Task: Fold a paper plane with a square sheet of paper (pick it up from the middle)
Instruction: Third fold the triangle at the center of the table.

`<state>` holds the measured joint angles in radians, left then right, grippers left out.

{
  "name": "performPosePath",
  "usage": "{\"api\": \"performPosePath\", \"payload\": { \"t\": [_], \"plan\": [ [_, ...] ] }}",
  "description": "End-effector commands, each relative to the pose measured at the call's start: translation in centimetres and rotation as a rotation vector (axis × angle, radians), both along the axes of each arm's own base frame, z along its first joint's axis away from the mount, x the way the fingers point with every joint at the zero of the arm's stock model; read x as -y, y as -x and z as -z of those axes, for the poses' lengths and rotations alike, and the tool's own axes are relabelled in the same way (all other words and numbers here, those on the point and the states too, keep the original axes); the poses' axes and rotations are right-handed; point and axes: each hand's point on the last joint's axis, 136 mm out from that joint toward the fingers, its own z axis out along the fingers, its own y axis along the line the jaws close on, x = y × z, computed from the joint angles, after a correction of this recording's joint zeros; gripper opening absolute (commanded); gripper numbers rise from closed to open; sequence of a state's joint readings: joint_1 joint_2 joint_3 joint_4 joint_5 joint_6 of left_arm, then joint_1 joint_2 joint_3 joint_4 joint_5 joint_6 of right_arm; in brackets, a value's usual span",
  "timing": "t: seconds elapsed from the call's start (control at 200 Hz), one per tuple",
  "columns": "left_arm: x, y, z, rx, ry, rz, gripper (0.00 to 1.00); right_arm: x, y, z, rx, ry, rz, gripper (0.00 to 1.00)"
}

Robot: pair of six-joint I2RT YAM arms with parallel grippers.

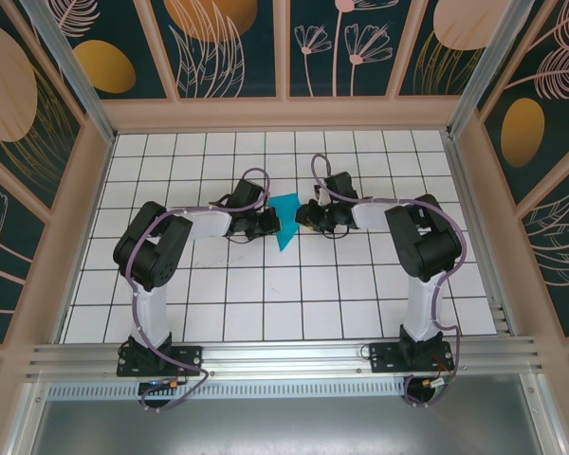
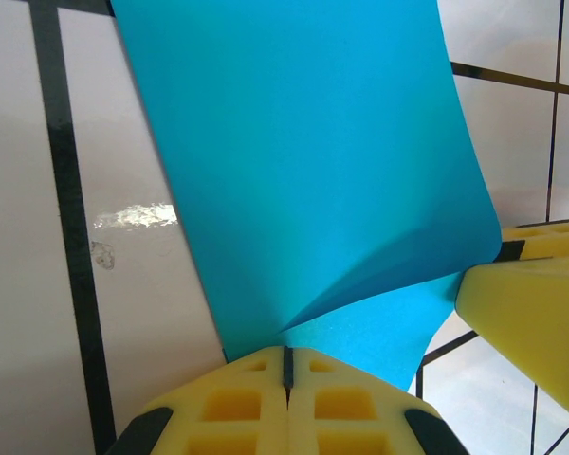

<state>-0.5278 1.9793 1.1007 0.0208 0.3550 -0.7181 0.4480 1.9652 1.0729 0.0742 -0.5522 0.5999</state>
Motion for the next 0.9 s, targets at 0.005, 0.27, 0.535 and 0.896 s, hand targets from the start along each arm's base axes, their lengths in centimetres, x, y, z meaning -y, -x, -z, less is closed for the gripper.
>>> {"api": "performPosePath", "payload": {
  "t": [0.005, 0.27, 0.535, 0.896],
  "plan": [
    [-2.2, 0.5, 1.7, -0.036, -0.102, -0.033, 0.0, -0.7, 1.2, 0.1, -0.003, -0.013, -0.063, 0.26],
    [-1.9, 0.3, 0.9, -0.017, -0.088, -0.029, 0.0, -1.0, 1.0, 1.3, -0.021, 0.02, -0.059, 0.2],
    [0.2, -0.4, -3.4, 0.079, 0.051, 0.029, 0.1, 0.0, 0.6, 3.2, -0.071, 0.117, 0.009, 0.14],
    [0.9, 0.3, -5.0, 0.109, 0.131, 0.059, 0.19, 1.4, 1.2, 5.5, -0.168, 0.256, 0.1, 0.18]
  ]
}}
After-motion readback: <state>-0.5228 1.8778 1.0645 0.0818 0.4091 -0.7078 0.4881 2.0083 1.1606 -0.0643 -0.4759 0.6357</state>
